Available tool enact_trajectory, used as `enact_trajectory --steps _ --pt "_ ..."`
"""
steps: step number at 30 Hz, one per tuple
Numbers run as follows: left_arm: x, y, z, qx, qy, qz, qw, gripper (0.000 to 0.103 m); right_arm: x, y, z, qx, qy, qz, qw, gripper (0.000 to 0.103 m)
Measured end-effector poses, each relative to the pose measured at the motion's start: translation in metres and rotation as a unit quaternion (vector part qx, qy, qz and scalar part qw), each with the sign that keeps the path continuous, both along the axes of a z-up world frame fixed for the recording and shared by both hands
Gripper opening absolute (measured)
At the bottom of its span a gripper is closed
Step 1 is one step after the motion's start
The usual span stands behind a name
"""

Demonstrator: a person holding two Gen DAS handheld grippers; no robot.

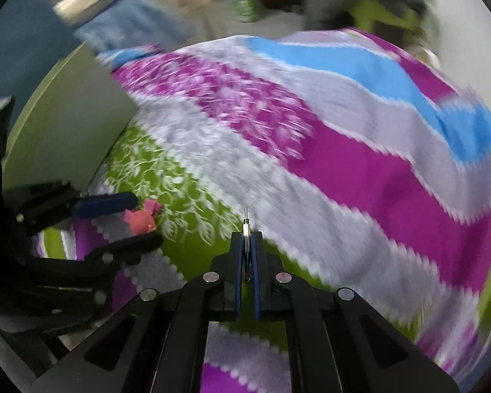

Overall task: Organize jewelry
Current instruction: 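Grasp the pink flower clip with the left tool while the right tool grasps the silver pin, then carry the flower clip and pin into the green box and open both tools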

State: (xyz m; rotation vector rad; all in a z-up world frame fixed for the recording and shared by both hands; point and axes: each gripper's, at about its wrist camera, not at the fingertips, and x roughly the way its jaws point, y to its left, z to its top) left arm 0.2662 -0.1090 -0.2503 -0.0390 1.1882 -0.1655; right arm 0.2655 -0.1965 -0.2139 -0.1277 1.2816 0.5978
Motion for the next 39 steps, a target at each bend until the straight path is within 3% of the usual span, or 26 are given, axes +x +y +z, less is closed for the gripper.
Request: enact_trajectory --steps 6,11,25,39 --pt "0.003 0.008 0.004 -0.034 0.008 0.01 0.9993 0.034 -0.02 -0.022 0.014 0.005 0.006 -0.087 0.996 0.003" --pt "-0.001 0.015 0.024 -0.064 0.008 0.024 0.9977 0.034 -0.028 -0.033 0.034 0.006 -0.006 -0.113 0.994 0.003" --pt "-0.019 0.054 0.13 -0.109 -0.053 0.039 0.9919 0.034 -0.025 -0.031 0.125 0.028 -0.069 -0.173 0.982 0.003" --pt "-0.041 0.112 0.236 -0.094 -0.124 0.062 0.9859 0.035 -0.027 0.009 0.219 0.07 -0.129 -0.176 0.973 0.003"
